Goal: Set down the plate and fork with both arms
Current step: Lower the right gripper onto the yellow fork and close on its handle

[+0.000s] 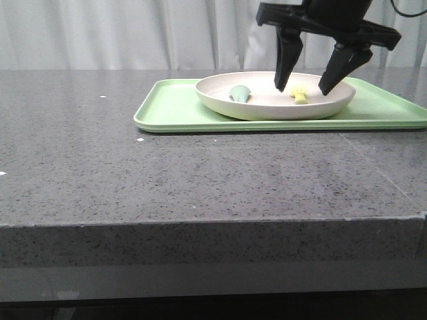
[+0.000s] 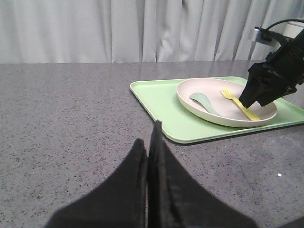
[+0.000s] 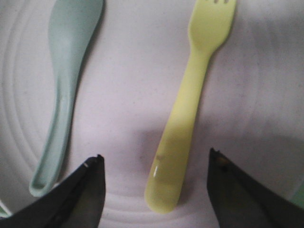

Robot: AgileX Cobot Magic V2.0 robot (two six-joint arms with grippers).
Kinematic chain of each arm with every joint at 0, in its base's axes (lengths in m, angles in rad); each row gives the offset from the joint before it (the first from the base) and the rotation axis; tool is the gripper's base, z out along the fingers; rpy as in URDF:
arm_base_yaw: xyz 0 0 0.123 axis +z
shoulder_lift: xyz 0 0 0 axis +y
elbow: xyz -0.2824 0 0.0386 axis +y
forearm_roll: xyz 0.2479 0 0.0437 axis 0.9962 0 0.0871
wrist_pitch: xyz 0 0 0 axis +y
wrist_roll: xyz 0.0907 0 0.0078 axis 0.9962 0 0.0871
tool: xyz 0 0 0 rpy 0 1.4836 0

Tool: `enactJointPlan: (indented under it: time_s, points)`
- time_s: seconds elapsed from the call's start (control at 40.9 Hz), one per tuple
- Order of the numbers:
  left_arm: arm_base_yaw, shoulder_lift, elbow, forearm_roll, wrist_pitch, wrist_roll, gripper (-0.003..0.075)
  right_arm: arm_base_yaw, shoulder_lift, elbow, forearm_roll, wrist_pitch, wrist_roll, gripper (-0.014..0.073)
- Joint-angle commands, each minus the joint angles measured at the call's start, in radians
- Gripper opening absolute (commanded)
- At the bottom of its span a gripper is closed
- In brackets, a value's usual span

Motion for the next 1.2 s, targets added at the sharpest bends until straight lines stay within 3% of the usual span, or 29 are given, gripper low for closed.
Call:
enactJointPlan:
  time_s: [0.0,0.245,0.465,0.661,0.857,1.028,1.175]
  points:
    - [-0.007,0.011,-0.027,0.002,-0.075,0.002,-0.0018,0.0,-0.029,-0.04,-0.009,-0.027,0.006,0.0488]
    - [-0.007,0.011,-0.027,0.002,-0.075,0.002,-0.0018,0.0,0.002,-0.041,-0.013,-0.057,0.006,0.0486]
    - [-0.007,0.011,-0.027,0.002,-0.075,0.002,-0.0018,0.0,0.012,-0.042,-0.015,-0.058,0.006,0.0415]
    - [-0.007,0.011,-0.027,0.002,-0.075,0.002,-0.0018,0.0,0.013,-0.042,-0.02,-0.044,0.006,0.0412]
    - [-0.007,0.011,-0.027,0.002,-0.075,0.002,-0.0018,0.0,0.032,-0.042,-0.024,-0.026,0.006,0.03]
    - [-0.007,0.011,-0.027,0.002,-0.075,0.002,-0.0018,0.0,0.031,-0.042,-0.024,-0.026,0.006,0.0286]
    - [-0.007,0.011,-0.027,0.002,-0.075,0.002,-0.0018,0.0,0.031,-0.043,-0.024,-0.016,0.006,0.0198]
